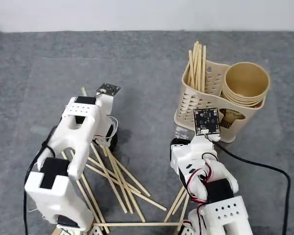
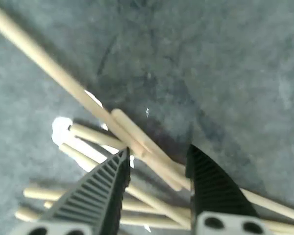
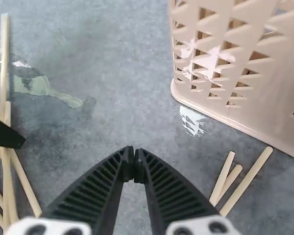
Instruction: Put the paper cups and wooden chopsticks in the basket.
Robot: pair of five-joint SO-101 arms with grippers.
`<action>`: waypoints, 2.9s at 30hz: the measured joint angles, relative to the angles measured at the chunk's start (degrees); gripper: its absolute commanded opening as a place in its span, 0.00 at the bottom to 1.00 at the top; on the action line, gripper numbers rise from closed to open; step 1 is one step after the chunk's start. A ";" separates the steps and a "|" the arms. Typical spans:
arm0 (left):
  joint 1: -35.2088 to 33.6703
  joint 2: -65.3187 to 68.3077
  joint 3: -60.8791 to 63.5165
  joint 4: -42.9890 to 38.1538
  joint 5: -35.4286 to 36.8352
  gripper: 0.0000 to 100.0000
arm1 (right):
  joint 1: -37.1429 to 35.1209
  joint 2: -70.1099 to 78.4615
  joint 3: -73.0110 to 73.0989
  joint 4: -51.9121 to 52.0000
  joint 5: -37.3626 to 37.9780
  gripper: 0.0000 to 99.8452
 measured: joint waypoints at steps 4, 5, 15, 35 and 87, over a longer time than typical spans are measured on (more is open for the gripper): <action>0.18 2.11 -2.81 0.18 0.09 0.17 | 2.46 0.00 0.00 0.00 0.00 0.01; 0.18 2.37 -3.25 0.35 0.09 0.15 | 3.25 0.00 0.00 0.00 0.00 0.01; 1.58 2.90 -3.87 0.44 -0.09 0.02 | 5.10 0.00 0.00 0.00 0.00 0.01; 1.85 3.87 -13.45 10.64 0.09 0.01 | 7.74 0.00 0.00 0.00 0.00 0.01; -0.53 22.24 -32.09 15.74 -15.12 0.01 | 7.91 0.00 0.00 0.00 0.00 0.01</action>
